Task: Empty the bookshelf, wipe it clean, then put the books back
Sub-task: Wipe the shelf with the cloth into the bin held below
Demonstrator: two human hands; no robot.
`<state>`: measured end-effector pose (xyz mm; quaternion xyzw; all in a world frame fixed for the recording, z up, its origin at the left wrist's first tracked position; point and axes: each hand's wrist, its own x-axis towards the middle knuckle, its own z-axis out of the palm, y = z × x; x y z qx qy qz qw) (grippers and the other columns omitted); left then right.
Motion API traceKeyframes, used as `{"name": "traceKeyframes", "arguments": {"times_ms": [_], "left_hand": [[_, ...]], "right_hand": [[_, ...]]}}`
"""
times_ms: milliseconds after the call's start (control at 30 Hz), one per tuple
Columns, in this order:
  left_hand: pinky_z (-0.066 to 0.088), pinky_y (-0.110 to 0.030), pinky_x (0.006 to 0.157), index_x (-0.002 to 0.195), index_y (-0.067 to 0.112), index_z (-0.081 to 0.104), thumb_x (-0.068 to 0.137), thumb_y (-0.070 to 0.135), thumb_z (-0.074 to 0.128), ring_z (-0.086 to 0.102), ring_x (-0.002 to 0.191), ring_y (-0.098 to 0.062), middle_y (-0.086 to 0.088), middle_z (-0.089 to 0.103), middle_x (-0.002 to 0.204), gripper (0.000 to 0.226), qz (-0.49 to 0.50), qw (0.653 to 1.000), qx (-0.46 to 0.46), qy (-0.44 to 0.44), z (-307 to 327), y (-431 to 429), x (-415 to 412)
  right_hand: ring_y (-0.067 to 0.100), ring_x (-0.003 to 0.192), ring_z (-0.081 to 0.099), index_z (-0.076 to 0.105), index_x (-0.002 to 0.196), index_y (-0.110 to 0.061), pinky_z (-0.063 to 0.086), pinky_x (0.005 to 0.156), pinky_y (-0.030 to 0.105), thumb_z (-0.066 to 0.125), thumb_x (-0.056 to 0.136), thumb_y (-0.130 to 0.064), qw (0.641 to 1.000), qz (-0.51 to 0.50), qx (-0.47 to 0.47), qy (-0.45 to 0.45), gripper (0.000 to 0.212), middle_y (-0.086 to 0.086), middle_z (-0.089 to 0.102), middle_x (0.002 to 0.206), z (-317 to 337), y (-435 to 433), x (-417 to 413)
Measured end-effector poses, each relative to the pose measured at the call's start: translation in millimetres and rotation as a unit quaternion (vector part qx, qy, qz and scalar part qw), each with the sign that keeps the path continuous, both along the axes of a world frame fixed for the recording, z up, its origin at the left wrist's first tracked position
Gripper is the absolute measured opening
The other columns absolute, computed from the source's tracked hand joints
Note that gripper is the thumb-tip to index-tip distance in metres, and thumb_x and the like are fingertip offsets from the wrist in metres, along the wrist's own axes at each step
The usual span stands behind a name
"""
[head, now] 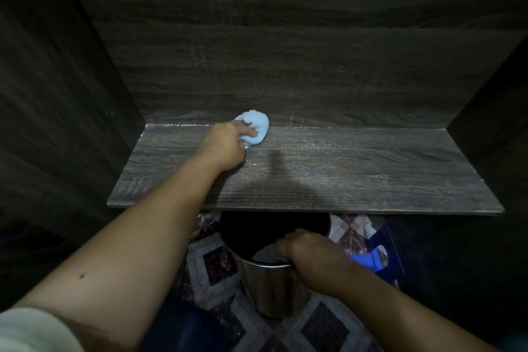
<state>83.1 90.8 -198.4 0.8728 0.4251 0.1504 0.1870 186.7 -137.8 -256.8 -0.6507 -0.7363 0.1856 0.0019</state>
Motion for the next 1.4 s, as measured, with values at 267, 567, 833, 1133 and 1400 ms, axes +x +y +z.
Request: {"name": "traceKeyframes", "arguments": {"times_ms": [267,567,833,1133,1400], "left_hand": [[0.028,-0.018,0.108,0.113,0.023,0.072,0.087,0.0,0.054,0.048,0.129,-0.018,-0.001,0.058,0.135,0.039,-0.079,0.997,-0.021,-0.015,-1,-32,20],[0.022,0.006,0.092,0.112,0.014,0.072,0.086,-0.005,0.054,0.057,0.114,-0.019,-0.008,0.06,0.125,0.037,0.04,0.982,-0.001,-0.185,31,-62,1],[0.031,-0.012,0.093,0.122,0.018,0.067,0.092,0.005,0.053,0.054,0.116,-0.025,-0.008,0.053,0.131,0.036,0.165,0.974,-0.015,-0.152,37,-63,-33],[0.041,-0.034,0.097,0.132,0.022,0.057,0.094,0.018,0.055,0.052,0.113,-0.035,-0.018,0.05,0.132,0.038,0.119,0.993,0.0,0.023,12,-63,-48],[0.038,-0.043,0.101,0.142,0.017,0.039,0.09,0.037,0.062,0.041,0.125,-0.037,-0.017,0.04,0.139,0.06,0.094,0.988,0.017,0.121,4,-73,-38]], "right_hand": [[0.028,0.109,0.052,0.058,0.113,-0.01,0.046,0.083,0.037,0.055,0.086,-0.006,1.0,0.01,0.005,-0.014,0.028,0.01,0.059,0.113,3,-8,-1],[0.029,0.105,0.054,0.058,0.109,-0.013,0.049,0.083,0.036,0.059,0.084,-0.01,0.999,0.016,0.032,-0.005,0.025,0.009,0.06,0.11,11,-14,4],[0.03,0.106,0.054,0.057,0.107,-0.012,0.05,0.085,0.039,0.058,0.086,-0.012,0.999,0.017,0.038,-0.014,0.021,0.01,0.059,0.111,23,-12,-1],[0.027,0.101,0.053,0.056,0.102,-0.014,0.05,0.08,0.039,0.054,0.086,-0.01,0.999,0.008,0.047,-0.014,0.016,0.007,0.058,0.106,33,-27,0],[0.029,0.102,0.053,0.058,0.105,-0.013,0.049,0.08,0.039,0.053,0.087,-0.007,0.999,0.0,0.035,-0.017,0.019,0.01,0.058,0.106,37,-35,0]]}}
